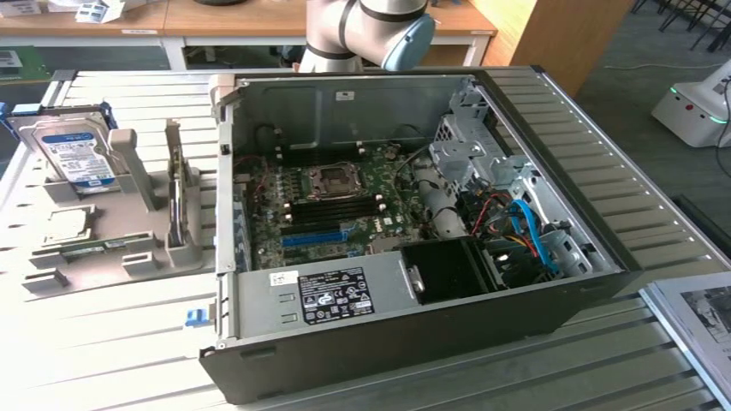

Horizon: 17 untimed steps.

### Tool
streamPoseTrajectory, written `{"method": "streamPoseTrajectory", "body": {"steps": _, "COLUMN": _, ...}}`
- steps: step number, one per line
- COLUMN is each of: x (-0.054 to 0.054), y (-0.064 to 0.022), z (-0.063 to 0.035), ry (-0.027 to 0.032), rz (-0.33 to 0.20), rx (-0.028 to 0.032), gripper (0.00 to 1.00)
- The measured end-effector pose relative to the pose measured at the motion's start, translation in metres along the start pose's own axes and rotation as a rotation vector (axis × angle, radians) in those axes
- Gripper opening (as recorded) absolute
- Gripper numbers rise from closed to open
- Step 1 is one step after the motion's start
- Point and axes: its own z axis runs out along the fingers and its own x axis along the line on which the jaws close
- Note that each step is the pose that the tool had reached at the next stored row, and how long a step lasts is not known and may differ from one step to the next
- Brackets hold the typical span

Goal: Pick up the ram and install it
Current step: 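Pick up the ram and move it above insertion slot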

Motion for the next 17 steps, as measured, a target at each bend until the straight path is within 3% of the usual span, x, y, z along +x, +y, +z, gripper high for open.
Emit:
{"method": "streamPoseTrajectory", "body": {"steps": 12, "x": 0.0, "y": 0.0, "z": 0.0006, "ry": -0.0001, "rz": 0.0, "rx": 0.0001, "gripper": 0.12}}
{"method": "streamPoseTrajectory", "body": {"steps": 17, "x": -0.0001, "y": -0.0001, "z": 0.0064, "ry": 0.0001, "rz": 0.0, "rx": -0.0001, "gripper": 0.12}}
